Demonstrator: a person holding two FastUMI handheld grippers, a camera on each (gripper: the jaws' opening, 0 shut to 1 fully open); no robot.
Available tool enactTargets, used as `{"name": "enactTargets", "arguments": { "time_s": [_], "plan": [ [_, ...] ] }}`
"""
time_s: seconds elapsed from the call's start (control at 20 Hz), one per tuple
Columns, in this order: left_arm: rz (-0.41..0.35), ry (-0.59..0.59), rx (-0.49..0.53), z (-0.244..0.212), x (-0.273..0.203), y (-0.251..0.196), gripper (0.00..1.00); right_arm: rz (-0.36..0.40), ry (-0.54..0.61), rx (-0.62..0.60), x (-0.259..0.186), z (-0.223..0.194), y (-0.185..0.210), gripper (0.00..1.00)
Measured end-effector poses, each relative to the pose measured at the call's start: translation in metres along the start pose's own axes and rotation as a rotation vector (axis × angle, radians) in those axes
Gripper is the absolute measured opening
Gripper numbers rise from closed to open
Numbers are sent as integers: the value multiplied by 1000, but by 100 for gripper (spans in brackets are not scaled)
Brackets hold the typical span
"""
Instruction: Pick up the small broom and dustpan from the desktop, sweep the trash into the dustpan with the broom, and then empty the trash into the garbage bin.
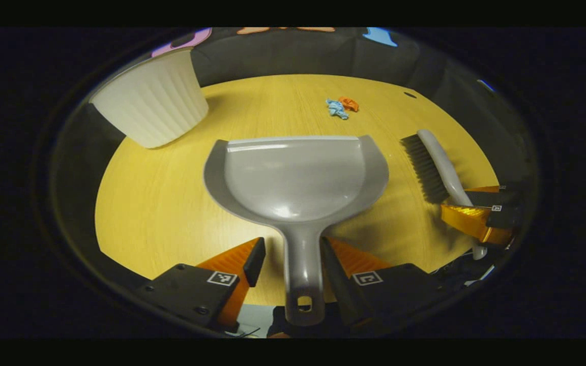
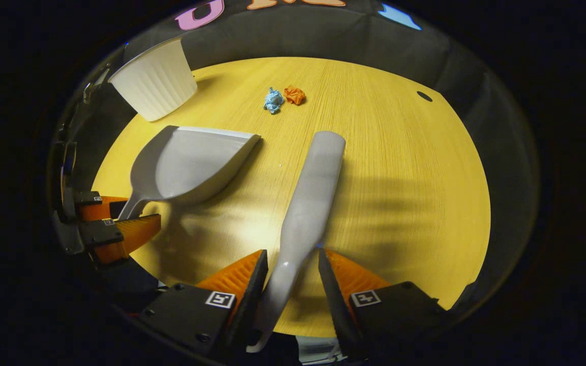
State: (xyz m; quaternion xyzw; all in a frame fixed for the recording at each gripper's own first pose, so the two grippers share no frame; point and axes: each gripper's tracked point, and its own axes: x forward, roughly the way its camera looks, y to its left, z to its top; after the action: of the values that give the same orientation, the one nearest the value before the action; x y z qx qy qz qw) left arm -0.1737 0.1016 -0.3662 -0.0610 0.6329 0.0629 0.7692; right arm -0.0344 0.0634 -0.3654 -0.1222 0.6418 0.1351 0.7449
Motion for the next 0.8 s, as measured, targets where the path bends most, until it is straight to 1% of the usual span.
{"name": "enactTargets", "arguments": {
  "time_s": [0.05, 0.1, 0.15, 0.2, 0.25, 0.3, 0.35, 0.4, 0.45, 0.5, 0.55, 0.6, 0.7, 0.8],
  "plan": [
    [-12, 15, -10, 0, 3, -3, 55, -24, 4, -22, 2, 0, -5, 51],
    [-10, 29, -28, -4, 8, -4, 46, -48, 3, -43, 3, 1, -10, 46],
    [-24, 41, -31, -5, 7, -4, 34, -21, 8, -59, 0, 2, -6, 28],
    [-33, 39, -34, -3, 5, -3, 31, -3, 8, -44, 0, 1, -4, 28],
    [-44, 22, -38, 2, 4, -4, 29, 16, 2, -26, 2, -1, -4, 24],
    [-52, -1, -47, 8, 4, -5, 28, 28, -22, -9, -2, 1, -5, 22],
    [-60, -25, -50, 13, 3, -4, 24, 37, -65, 11, -4, 8, -5, 22],
    [-67, -48, -50, 19, -1, -4, 26, 43, -104, 32, -9, 16, -5, 21],
    [-79, -102, -47, 31, -6, -6, 26, 51, -131, 51, -11, 18, -7, 18],
    [-83, -140, -44, 40, -12, -6, 21, 58, -161, 71, -16, 22, -7, 18],
    [-91, -182, -30, 51, -21, -8, 25, 63, -195, 89, -23, 28, -10, 18],
    [-95, -226, -15, 62, -30, -13, 23, 67, -247, 101, -37, 32, -13, 18],
    [-96, -316, 20, 80, -48, -22, 23, 63, -317, 108, -57, 37, -19, 17],
    [-100, -408, 22, 96, -72, -34, 23, 60, -407, 112, -79, 43, -23, 18]
  ]
}}
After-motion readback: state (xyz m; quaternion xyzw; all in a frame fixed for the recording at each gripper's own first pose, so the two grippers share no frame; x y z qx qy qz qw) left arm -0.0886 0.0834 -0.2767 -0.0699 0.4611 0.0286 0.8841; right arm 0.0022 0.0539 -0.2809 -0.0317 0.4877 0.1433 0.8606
